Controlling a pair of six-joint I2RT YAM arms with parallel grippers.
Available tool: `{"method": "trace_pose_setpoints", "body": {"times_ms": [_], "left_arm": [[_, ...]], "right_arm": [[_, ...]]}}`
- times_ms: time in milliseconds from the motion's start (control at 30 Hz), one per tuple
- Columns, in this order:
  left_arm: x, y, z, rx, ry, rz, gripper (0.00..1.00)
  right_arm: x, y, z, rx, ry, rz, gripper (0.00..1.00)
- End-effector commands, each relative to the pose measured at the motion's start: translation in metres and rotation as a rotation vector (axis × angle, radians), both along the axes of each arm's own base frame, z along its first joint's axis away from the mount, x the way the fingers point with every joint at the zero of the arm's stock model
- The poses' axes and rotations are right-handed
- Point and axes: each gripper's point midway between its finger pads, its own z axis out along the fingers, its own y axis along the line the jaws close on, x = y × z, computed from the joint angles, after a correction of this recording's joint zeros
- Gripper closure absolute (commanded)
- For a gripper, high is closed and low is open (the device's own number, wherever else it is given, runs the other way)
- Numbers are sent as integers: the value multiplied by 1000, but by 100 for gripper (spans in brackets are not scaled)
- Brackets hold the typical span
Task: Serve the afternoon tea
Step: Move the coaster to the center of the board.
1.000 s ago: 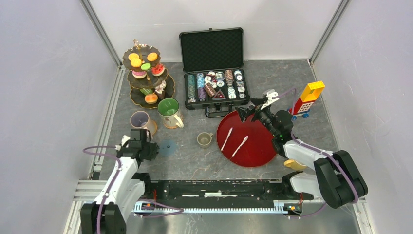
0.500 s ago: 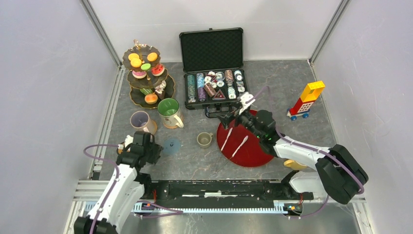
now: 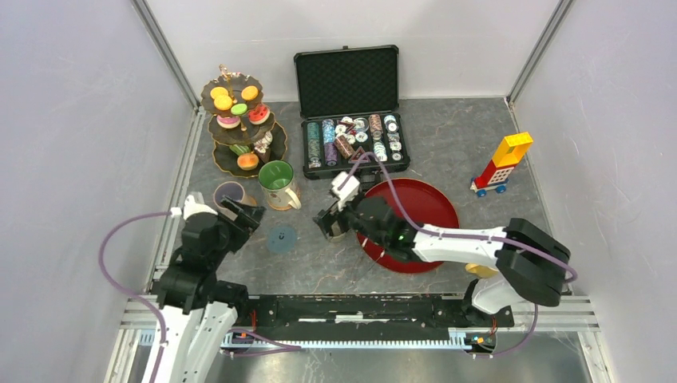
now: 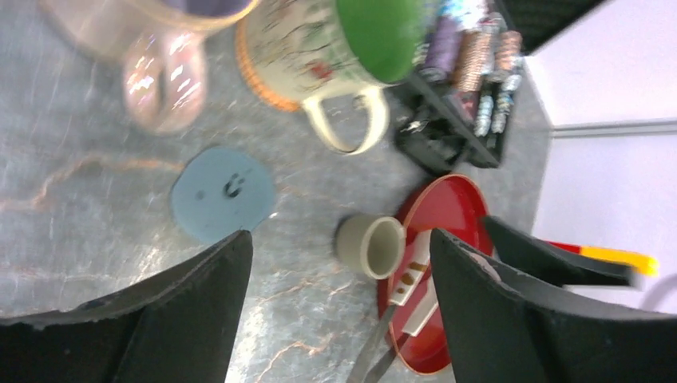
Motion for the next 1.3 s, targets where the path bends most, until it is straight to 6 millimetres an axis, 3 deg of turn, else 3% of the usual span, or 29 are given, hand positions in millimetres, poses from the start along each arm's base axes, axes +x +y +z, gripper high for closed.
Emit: {"method": "trace_pose_setpoints", "body": {"times_ms": [0,167,333,533,767,900,1267], "left_arm": [[2,12,100,248,-300,-110,11],[9,23,159,459,-404,-159,9],[20,30,182,606,-433,-188,7],[24,36,172,669,-429,-151,6],[14,58,160,711,-446,-27,6],[11,59,156,713,-452,-22,6],[8,57,149,728,-452,-50,6]], "right_arm": [[-16,27,-16,-66,75,-58,2],[-38,67,-38,-89,162,-128,2],[-42,110,-57,-135,203,-184,2],[-33,139,-73,-135,219,-246,2],[-23,169,-95,-172,221,-262,2],[-19,183,-105,-202,204,-253,2],[-15,170,-146,-376,177,-286,2]]}}
